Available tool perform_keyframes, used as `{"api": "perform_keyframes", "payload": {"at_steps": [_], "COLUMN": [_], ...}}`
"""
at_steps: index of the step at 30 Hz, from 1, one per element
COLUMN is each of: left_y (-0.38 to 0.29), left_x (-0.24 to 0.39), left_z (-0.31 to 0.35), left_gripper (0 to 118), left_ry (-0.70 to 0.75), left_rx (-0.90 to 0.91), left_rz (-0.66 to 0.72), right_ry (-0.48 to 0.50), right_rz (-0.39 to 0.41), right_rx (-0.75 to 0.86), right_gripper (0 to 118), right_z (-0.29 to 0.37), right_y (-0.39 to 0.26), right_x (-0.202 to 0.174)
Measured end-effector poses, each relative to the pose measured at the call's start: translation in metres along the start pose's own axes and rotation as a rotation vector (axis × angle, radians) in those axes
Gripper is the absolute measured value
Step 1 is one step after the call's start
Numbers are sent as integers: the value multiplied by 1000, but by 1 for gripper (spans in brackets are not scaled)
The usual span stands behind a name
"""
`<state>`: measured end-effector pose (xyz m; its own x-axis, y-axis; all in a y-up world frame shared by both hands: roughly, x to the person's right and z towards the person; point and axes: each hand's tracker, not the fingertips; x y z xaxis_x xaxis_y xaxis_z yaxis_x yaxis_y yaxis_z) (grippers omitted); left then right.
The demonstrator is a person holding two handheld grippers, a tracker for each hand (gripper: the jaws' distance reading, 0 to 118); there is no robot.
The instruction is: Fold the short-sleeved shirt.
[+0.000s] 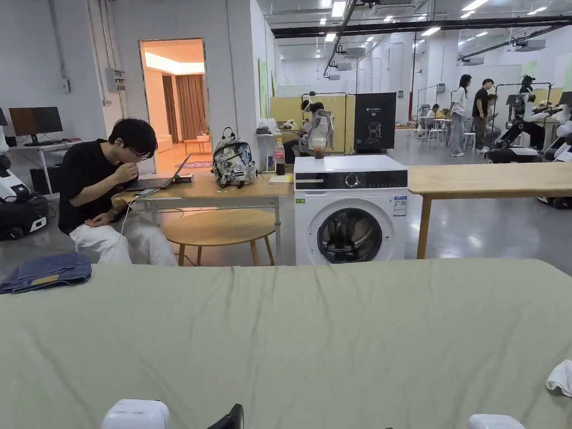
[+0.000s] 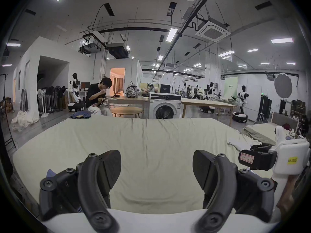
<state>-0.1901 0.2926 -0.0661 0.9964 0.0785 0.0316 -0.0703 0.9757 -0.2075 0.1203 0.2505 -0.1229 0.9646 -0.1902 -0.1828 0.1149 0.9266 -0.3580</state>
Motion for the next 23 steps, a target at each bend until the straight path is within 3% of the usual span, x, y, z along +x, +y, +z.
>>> {"api": "perform_keyframes", "payload": {"at_steps": [5, 8, 12, 13, 16, 17, 20, 23], "left_y": [-5, -7, -12, -13, -18, -19, -20, -19], "left_x": [-2, -3, -4, -4, -4, -4, -3, -2], "left_z": [-7, -13, -22, -24, -26, -26, -25, -21], "left_gripper": [89, 89, 89, 89, 89, 89, 89, 89], "left_ry": [-1, 2, 2, 1, -5, -4, -1, -18], "left_rx": [-10, -20, -40, -41, -45, -42, -21, -13], "left_rz": [13, 11, 16, 17, 7, 1, 0, 13], "right_ry": [-10, 81, 112, 104, -9, 14, -5, -3], "right_rz": [-54, -76, -96, -88, 33, 63, 82, 105], "right_rx": [-21, 10, 16, 20, 50, 72, 108, 134], "right_gripper": [105, 105, 105, 105, 105, 105, 106, 115], "right_z": [-12, -11, -15, -18, -19, -18, -9, -2], "right_y": [1, 0, 1, 0, -3, -4, -6, -6], "right_x": [3, 4, 4, 2, -4, -6, -12, -15]}}
